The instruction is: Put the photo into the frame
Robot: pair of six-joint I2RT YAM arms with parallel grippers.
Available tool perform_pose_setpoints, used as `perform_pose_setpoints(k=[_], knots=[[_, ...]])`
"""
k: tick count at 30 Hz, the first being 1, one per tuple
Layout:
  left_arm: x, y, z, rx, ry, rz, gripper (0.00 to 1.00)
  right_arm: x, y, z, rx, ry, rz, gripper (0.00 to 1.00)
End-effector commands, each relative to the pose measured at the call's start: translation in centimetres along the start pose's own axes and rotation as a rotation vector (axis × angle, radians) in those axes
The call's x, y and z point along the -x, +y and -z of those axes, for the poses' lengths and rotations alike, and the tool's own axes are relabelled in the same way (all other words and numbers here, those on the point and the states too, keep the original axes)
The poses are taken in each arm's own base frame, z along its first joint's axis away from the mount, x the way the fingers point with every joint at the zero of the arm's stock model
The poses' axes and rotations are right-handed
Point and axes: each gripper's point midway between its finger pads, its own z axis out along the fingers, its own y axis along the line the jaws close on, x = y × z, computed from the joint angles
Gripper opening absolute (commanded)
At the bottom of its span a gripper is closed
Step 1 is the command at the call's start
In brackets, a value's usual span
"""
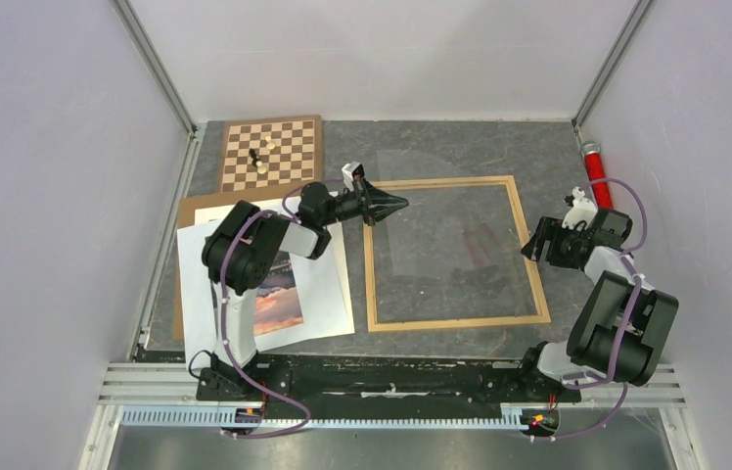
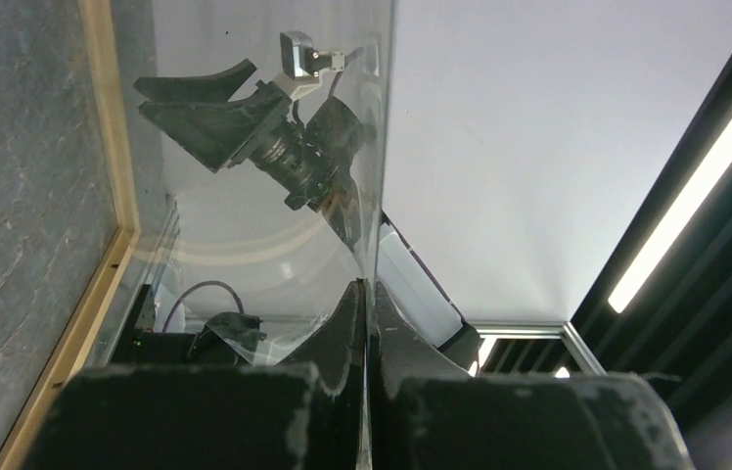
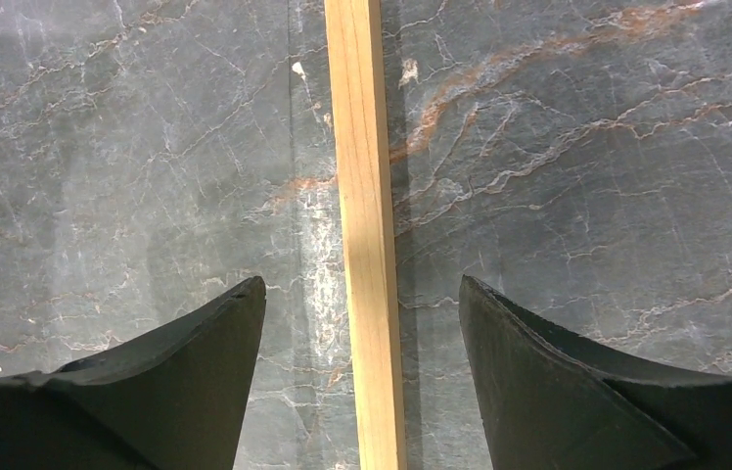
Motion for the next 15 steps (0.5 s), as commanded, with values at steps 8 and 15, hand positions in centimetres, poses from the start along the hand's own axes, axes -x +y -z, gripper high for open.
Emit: perform_pose_setpoints(k=[8, 15], knots=[[-2.1, -4.3, -1.9, -0.168, 0.069, -0.098, 0.02, 2.1, -0.2, 0.9, -0.006, -0.082, 0.031, 0.75], [-2.7, -6.3, -2.4, -0.214, 0.091, -0.122, 0.02, 2.0, -0.5, 1.3, -0.015, -0.092, 0.019, 0.75]])
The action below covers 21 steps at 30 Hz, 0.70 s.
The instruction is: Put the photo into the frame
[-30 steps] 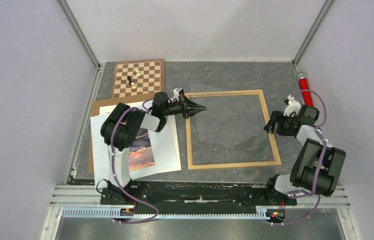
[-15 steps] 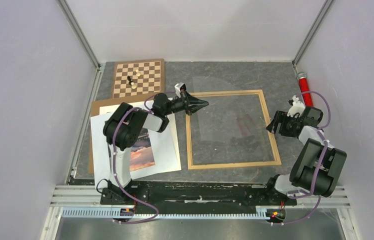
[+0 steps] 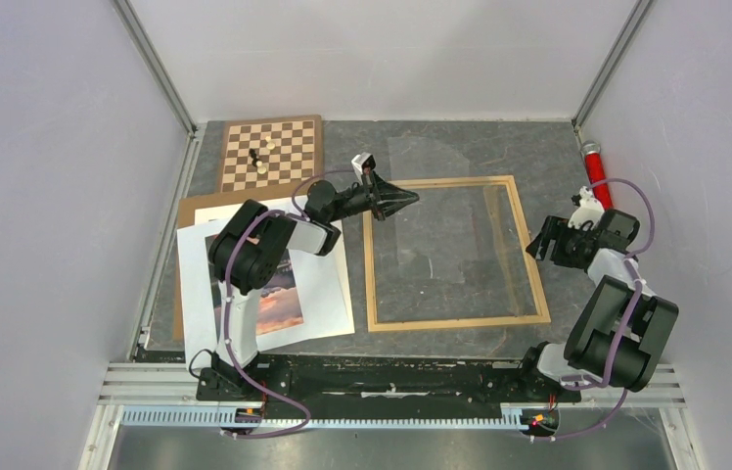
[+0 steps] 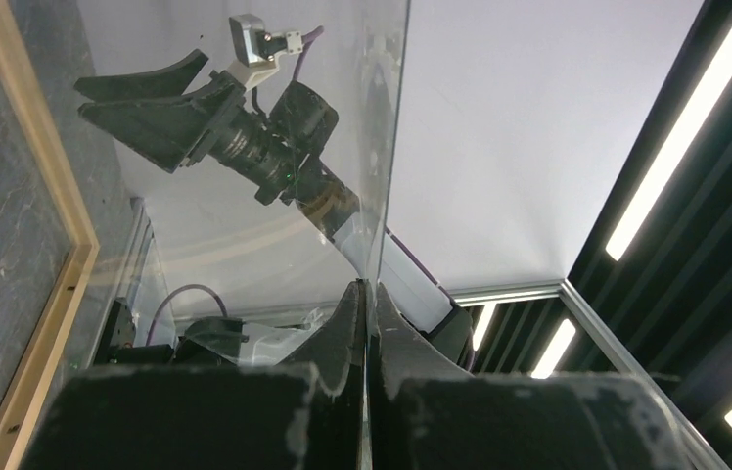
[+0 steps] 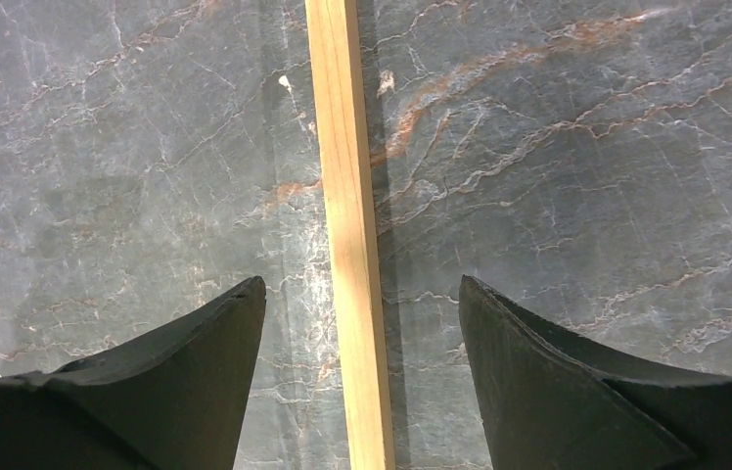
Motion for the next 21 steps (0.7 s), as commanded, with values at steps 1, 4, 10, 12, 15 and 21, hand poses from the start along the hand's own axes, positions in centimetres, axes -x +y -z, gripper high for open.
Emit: perform_pose_setpoints(k=[1, 4, 10, 12, 15, 21], knots=[[-0.8, -4.3, -0.8, -0.125, 0.035, -0.075, 0.02, 1.4, 0.0, 0.5, 0.001, -0.062, 0.025, 0.75], [-0.9, -5.2, -1.2, -0.142, 0.045, -0.086, 0.02, 1.5, -0.1, 0.6, 0.0, -0.066, 0.024, 0.75], [-0.9, -6.7, -2.1, -0.172, 0.063, -0.11, 0.02, 1.1, -0.2, 0.2, 0.003, -0.052, 0.014, 0.75], [-0.9, -7.2, -2.5, -0.183, 0.065, -0.116, 0.02, 1.2, -0.2, 0.3, 0.002, -0.059, 0.016, 0.75], [-1.1, -7.8, -3.2, -0.195, 0.075, -0.123, 0.02, 1.3, -0.2, 0.4, -0.002, -0.065, 0.018, 0.75], [-1.6, -8.9, -4.7, -0.224, 0.096, -0.133, 0.02, 1.7, -1.3, 1.0, -0.08, -0.087, 0.013, 0.75]])
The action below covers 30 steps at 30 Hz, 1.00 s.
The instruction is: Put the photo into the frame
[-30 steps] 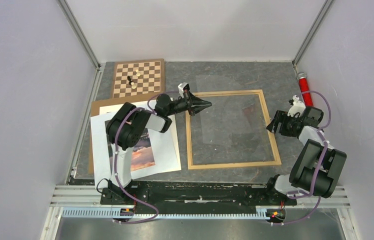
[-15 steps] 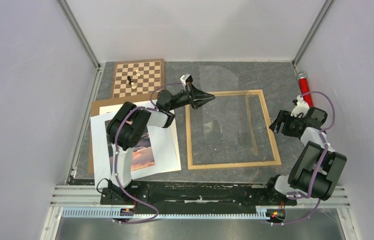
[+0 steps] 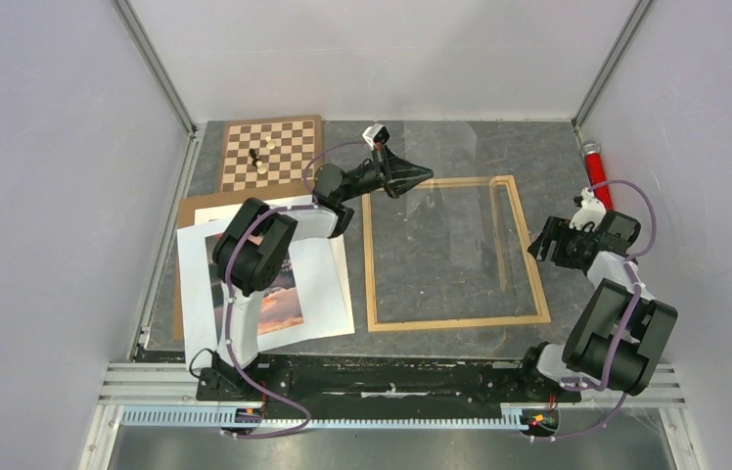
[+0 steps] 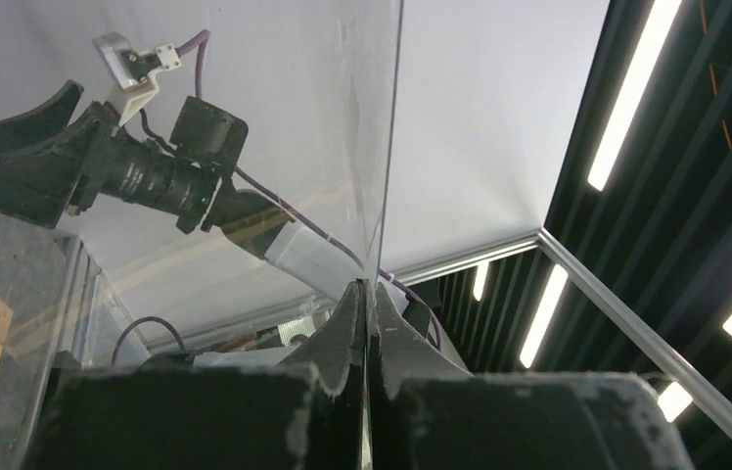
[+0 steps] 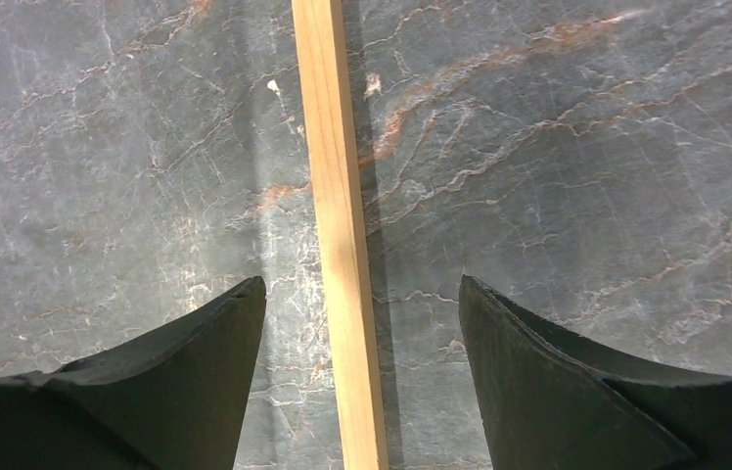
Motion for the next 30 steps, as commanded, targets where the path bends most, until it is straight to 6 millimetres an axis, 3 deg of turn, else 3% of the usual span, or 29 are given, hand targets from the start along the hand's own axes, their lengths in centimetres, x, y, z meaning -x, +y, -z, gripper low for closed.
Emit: perform_pose_setpoints(k=[1, 8, 13, 16, 25, 30], knots=[[-0.5, -2.4, -1.9, -0.085, 0.027, -0.031, 0.02, 1.6, -1.3, 0.9, -0.083, -0.07, 0.009, 0.75], [-1.0, -2.7, -3.1, -0.097, 0.037, -0.046, 0.02, 2.1, -3.2, 1.7, -0.172, -0.096, -0.035, 0.75], [-0.8, -1.0, -2.7, -0.066, 0.024, -0.059, 0.02, 2.1, -4.1, 2.3, -0.208, -0.106, -0.053, 0.74], [-1.1, 1.7, -1.7, -0.013, 0.019, -0.069, 0.02, 1.9, -4.6, 2.6, -0.225, -0.107, -0.064, 0.74], [-2.2, 13.5, 4.4, 0.252, 0.039, -0.109, 0.02, 1.9, -4.8, 3.0, -0.241, -0.121, -0.063, 0.74], [-2.0, 16.3, 7.1, 0.352, 0.035, -0.111, 0.02, 2.1, -4.6, 3.1, -0.235, -0.126, -0.054, 0.74]])
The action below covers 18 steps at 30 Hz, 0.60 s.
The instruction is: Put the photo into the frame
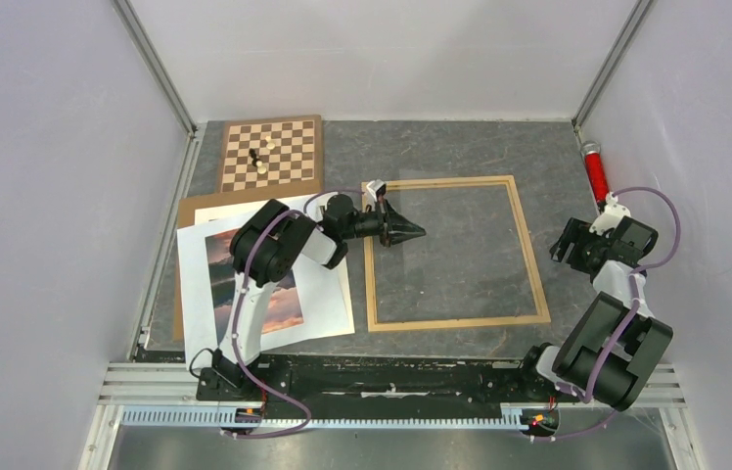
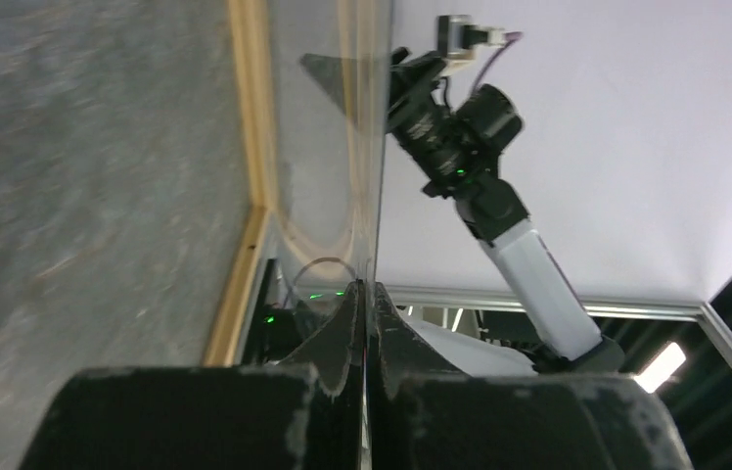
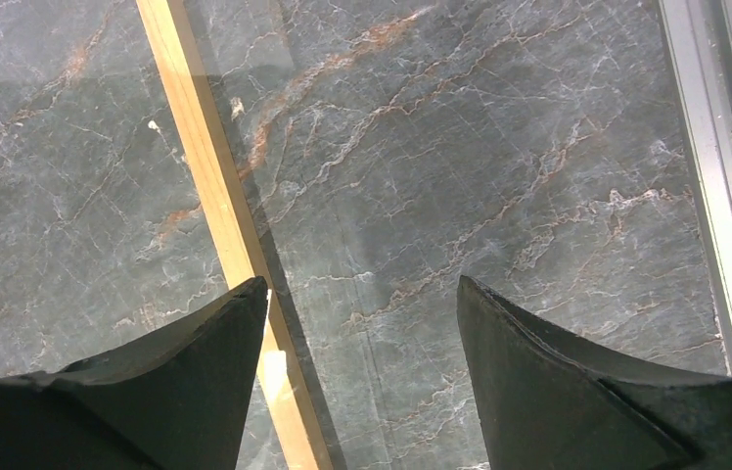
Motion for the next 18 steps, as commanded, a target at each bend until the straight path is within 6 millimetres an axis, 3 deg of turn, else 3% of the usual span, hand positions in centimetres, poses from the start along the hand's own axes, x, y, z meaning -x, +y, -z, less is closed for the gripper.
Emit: perform_pose_setpoints(k=[1, 9, 18], knots=[[0.0, 1.6, 1.6, 0.054, 0.019, -0.155, 0.02, 1.3, -0.1, 0.3, -0.008, -0.053, 0.014, 0.74], [1.2, 4.9, 3.7, 0.242, -0.025, -0.216, 0.02, 1.1, 0.1, 0.1, 0.008, -0.054, 0.021, 0.73], [2.0, 6.9, 4.4, 0.351, -0.04, -0.248, 0.02, 0.5, 0.3, 0.1, 0.016, -0.049, 0.036, 0.73]])
